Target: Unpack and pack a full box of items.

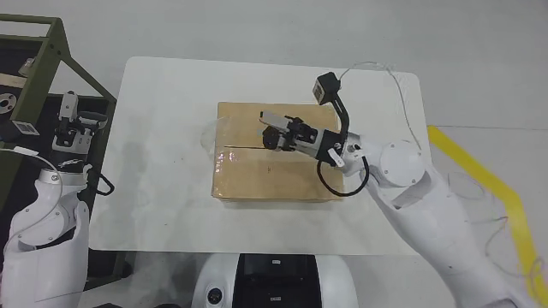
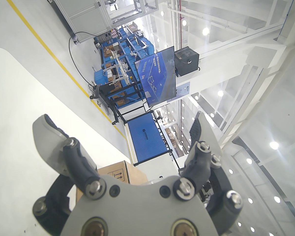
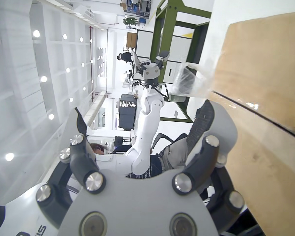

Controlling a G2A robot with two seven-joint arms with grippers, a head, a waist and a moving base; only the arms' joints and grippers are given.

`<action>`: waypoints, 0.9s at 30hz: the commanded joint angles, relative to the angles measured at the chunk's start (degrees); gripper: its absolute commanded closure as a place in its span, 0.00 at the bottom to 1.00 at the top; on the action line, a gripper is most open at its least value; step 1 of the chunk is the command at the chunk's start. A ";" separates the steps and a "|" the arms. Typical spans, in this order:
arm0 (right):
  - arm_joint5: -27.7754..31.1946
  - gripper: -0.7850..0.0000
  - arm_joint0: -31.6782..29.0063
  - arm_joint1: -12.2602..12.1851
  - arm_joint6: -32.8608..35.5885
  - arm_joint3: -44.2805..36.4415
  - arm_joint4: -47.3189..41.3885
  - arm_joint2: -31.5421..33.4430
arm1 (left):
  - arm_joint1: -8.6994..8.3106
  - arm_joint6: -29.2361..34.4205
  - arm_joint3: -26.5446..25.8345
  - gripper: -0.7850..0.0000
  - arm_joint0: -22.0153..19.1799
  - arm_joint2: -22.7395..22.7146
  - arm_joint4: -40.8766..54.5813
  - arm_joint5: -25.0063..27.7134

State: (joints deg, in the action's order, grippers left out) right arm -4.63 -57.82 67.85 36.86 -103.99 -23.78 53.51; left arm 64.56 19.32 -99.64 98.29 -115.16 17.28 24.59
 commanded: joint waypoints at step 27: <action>-2.69 0.00 18.09 9.92 -5.73 14.52 -5.08 -15.73 | 0.00 0.00 0.00 0.00 0.00 0.00 0.00 0.00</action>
State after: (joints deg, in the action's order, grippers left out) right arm -6.63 -39.32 77.90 30.92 -89.14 -29.09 37.39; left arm 64.56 19.32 -99.64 98.29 -115.16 17.28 24.59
